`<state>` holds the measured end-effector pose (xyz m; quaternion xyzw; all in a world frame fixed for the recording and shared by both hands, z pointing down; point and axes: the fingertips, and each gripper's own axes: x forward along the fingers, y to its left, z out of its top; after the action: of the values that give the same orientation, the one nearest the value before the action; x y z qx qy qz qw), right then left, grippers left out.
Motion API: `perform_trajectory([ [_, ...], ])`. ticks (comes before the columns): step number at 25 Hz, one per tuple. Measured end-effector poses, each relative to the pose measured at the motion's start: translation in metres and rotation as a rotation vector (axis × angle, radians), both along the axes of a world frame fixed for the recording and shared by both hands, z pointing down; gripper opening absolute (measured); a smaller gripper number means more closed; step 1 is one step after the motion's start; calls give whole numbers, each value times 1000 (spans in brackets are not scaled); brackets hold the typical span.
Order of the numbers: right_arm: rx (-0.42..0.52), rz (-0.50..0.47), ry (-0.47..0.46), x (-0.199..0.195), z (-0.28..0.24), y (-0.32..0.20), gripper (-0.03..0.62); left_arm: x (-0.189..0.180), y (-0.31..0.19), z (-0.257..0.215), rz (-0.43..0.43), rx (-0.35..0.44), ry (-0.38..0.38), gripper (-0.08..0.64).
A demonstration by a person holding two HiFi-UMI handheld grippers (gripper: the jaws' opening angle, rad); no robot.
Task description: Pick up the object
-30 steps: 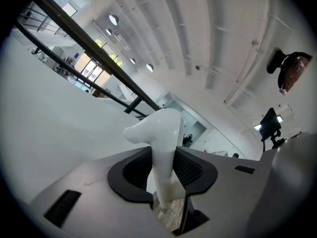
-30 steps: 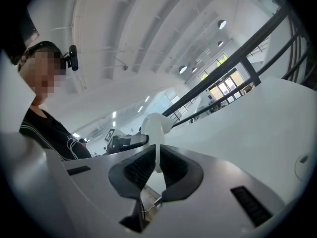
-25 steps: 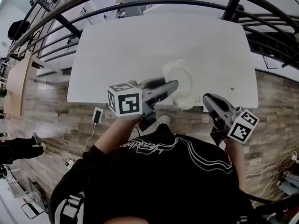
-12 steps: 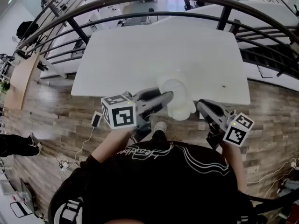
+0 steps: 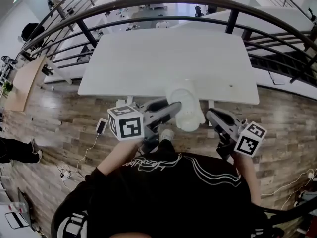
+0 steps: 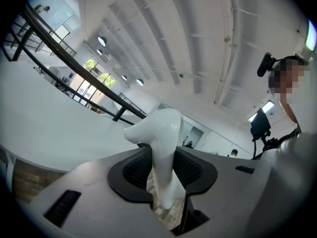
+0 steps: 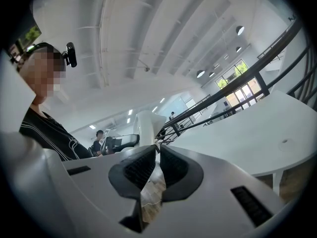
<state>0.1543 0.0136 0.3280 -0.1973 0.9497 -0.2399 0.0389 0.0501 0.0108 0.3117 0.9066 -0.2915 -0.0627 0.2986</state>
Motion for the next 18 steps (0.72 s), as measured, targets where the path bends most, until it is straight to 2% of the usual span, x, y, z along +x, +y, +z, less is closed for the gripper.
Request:
perform_trajectory([
  [18,30,-29,-1,-5,-18,10,31,2,14,-14,-20,6,8,132],
])
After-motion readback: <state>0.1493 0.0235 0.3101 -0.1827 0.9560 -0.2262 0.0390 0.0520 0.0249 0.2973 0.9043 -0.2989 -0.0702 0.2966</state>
